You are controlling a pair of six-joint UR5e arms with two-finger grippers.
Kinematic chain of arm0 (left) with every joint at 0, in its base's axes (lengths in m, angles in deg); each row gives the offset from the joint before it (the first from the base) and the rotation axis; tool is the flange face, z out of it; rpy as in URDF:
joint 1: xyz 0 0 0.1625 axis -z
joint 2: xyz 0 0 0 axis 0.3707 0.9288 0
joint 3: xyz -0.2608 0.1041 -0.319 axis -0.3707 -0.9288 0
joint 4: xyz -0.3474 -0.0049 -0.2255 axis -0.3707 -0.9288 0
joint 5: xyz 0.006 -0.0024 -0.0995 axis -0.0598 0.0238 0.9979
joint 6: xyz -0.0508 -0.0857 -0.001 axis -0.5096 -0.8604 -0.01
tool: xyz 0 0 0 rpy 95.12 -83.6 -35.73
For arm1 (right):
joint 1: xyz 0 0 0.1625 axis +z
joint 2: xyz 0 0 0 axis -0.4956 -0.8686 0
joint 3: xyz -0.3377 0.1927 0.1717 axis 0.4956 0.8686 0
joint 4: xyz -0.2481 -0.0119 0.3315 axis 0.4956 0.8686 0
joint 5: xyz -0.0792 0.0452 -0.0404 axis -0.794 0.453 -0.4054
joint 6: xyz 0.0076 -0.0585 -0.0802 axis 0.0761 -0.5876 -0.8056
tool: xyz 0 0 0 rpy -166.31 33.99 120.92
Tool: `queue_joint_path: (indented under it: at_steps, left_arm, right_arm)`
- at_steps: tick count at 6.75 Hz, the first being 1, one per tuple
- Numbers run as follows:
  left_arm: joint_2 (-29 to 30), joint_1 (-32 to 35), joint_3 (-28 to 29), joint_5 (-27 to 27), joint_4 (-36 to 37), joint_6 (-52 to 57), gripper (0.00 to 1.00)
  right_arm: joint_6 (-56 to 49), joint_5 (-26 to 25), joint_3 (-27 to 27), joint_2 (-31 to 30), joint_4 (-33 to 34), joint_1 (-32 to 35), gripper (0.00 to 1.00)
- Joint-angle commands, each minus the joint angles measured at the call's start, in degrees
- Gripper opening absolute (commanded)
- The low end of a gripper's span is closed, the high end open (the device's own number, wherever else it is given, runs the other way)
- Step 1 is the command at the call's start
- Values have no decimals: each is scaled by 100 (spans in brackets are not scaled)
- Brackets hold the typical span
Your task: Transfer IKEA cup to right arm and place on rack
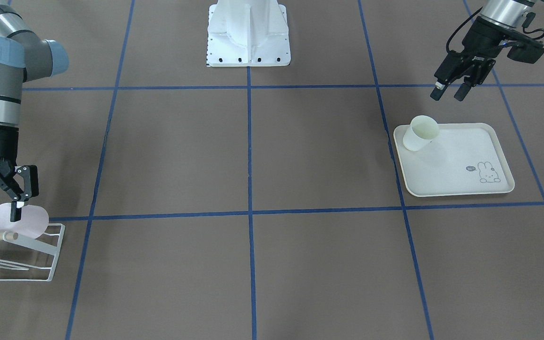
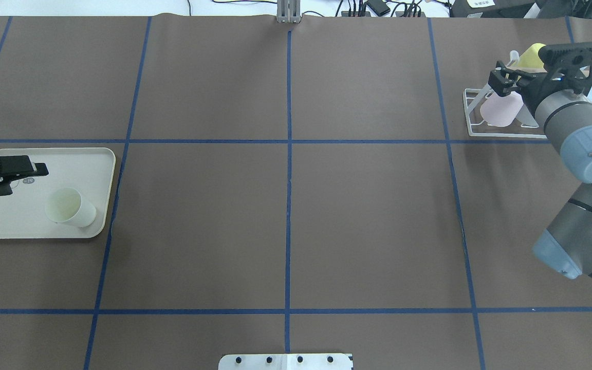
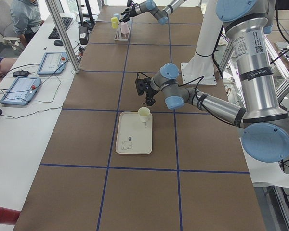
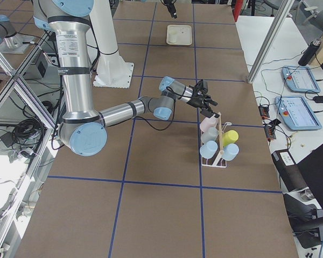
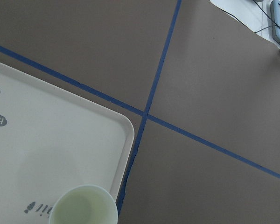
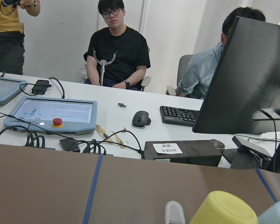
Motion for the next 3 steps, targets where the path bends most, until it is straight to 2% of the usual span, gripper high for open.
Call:
queue_joint_path:
  at_steps: [1,2,3]
  left_arm:
    - [-497,22,54,357,39,1091,100]
    - [-560,23,211,698,39,1471,100]
    - [-526,14,422,849,48,1675,100]
  right_arm:
    - [-15,1244,-769,-76,559,470,100]
    - [-6,1929,-1200,-15,1138,681,100]
    - [64,2553,-1361,29,1335,858,100]
